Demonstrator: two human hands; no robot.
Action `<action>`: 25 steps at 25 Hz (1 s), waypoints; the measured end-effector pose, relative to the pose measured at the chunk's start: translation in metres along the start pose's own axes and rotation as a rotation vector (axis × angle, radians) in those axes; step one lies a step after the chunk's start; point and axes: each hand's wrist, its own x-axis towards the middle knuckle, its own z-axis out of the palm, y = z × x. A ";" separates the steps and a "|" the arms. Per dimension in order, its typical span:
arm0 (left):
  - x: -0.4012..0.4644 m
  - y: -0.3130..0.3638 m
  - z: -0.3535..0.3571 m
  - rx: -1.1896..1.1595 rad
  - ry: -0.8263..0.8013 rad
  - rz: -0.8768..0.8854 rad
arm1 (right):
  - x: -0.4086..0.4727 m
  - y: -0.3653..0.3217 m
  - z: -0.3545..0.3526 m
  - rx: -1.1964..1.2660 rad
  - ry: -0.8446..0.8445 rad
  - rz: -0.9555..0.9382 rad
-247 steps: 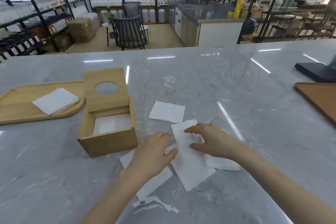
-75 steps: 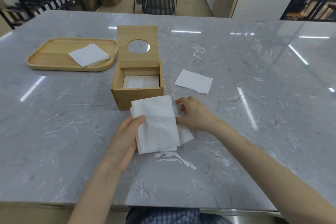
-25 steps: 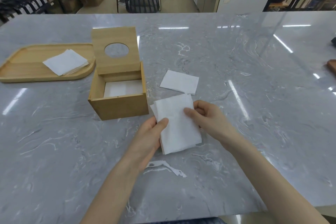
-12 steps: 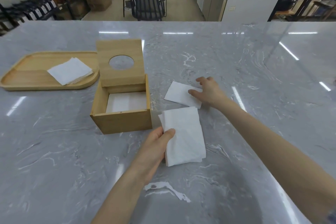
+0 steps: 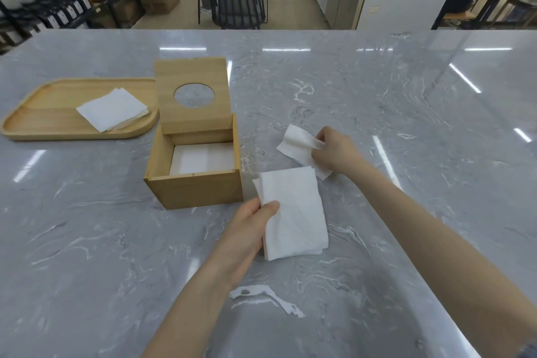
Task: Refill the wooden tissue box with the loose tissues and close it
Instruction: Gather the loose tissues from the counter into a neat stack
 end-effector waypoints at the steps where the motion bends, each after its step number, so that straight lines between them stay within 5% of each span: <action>1: 0.000 0.000 0.000 -0.007 0.001 -0.005 | -0.007 0.000 -0.004 0.038 0.032 0.006; 5: -0.001 -0.003 0.000 -0.081 -0.019 -0.027 | -0.047 0.000 -0.039 0.374 0.194 -0.071; 8: -0.003 -0.003 0.001 -0.121 -0.051 -0.033 | -0.090 -0.006 -0.067 1.008 0.025 -0.208; 10: -0.004 -0.003 0.003 -0.126 -0.059 -0.032 | -0.116 -0.004 -0.063 1.204 -0.127 -0.246; 17: -0.009 0.000 0.006 -0.047 -0.097 -0.027 | -0.154 0.002 -0.001 0.942 -0.164 -0.013; 25: -0.007 -0.001 0.005 -0.105 -0.097 -0.027 | -0.156 0.004 0.009 0.862 -0.119 0.013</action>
